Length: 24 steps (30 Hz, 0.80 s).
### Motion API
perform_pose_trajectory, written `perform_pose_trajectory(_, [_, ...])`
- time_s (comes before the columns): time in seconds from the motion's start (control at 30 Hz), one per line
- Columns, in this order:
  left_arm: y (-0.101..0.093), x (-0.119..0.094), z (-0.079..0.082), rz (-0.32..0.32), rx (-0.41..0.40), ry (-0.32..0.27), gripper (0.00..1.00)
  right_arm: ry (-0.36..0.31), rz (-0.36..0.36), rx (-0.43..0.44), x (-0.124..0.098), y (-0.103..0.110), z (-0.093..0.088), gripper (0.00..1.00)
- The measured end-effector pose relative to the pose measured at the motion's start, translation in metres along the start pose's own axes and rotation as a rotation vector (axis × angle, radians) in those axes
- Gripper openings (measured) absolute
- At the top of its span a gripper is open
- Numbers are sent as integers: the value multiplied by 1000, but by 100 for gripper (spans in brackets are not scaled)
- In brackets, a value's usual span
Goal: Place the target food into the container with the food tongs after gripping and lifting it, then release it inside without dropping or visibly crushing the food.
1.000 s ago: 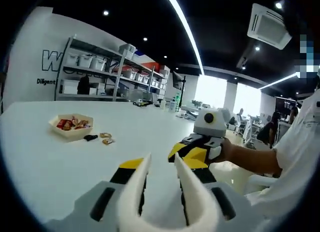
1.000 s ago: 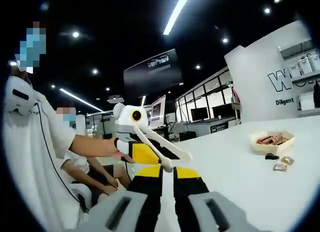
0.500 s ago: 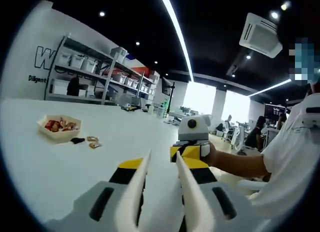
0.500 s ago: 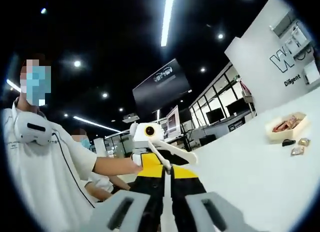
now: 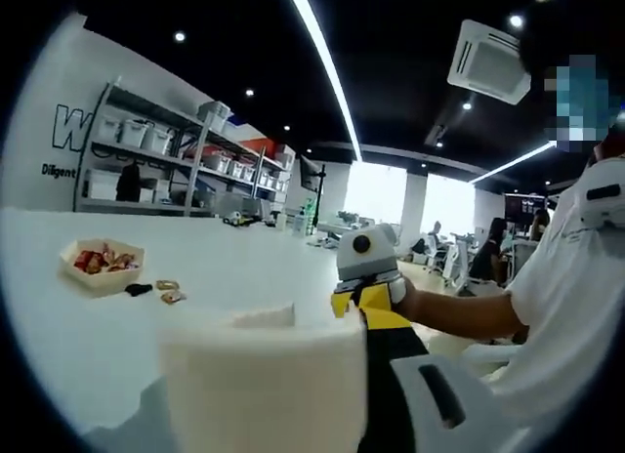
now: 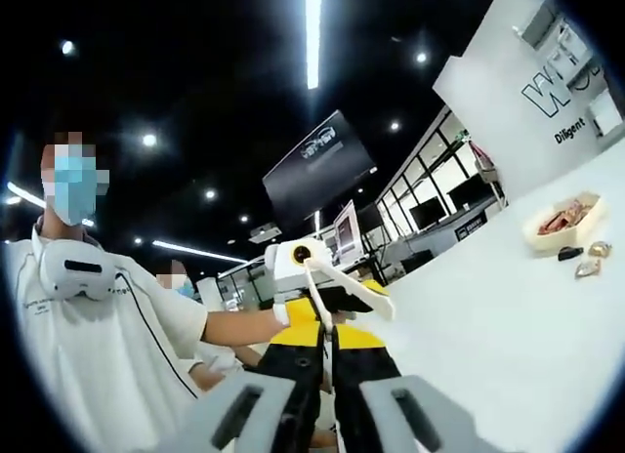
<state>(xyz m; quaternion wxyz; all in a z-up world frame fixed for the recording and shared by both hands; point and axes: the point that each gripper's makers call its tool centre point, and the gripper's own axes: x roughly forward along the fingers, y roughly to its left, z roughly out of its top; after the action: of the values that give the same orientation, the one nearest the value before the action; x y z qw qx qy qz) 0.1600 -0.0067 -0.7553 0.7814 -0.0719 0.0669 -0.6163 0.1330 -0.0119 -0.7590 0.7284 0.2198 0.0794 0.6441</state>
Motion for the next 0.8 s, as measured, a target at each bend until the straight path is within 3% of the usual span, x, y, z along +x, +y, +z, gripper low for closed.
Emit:
perform_pose_trajectory(0.33, [-8,9,5,-36,-34,-64,36,-4,20,3,-2,7,-1,0])
perform_pose_trajectory(0.67, [-8,15,6,-13,-5,-83,42,-24,4,51,-7,0,-4,0])
perform_pose_trajectory(0.8, [-4,15,13,-3,-33,-130,43,-35,-21,63,-8,-6,-4,0])
